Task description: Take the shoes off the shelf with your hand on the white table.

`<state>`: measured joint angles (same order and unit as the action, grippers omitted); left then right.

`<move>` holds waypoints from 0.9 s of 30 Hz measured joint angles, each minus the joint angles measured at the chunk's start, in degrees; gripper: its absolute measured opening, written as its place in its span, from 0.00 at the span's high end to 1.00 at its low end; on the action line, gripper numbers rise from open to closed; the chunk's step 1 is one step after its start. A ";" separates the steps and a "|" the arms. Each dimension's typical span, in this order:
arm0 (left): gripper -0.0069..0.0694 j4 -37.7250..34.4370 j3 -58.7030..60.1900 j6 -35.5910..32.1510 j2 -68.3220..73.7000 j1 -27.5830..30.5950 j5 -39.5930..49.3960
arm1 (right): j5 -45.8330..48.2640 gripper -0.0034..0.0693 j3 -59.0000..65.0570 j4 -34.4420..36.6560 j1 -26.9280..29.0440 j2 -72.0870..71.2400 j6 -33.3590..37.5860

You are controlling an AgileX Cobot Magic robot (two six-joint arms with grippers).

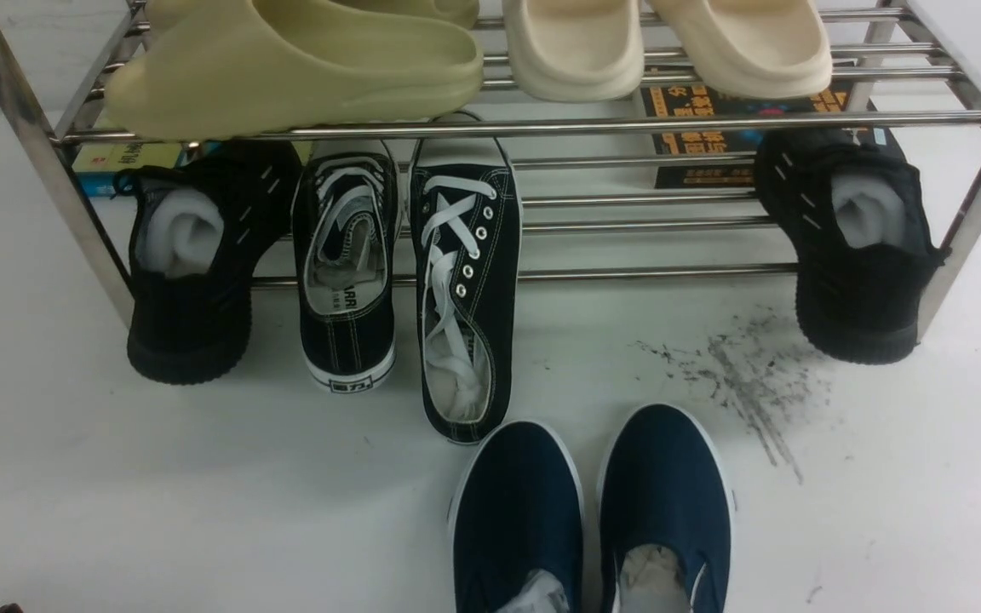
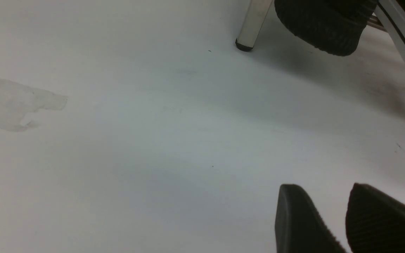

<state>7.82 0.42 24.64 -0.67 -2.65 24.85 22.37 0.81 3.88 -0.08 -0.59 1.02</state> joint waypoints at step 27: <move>0.59 0.00 0.00 0.00 0.00 0.00 0.00 | 0.00 0.84 0.00 0.00 2.01 0.00 0.00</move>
<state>7.82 0.42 24.64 -0.67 -2.65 24.85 22.37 0.81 3.88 1.93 -0.59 1.02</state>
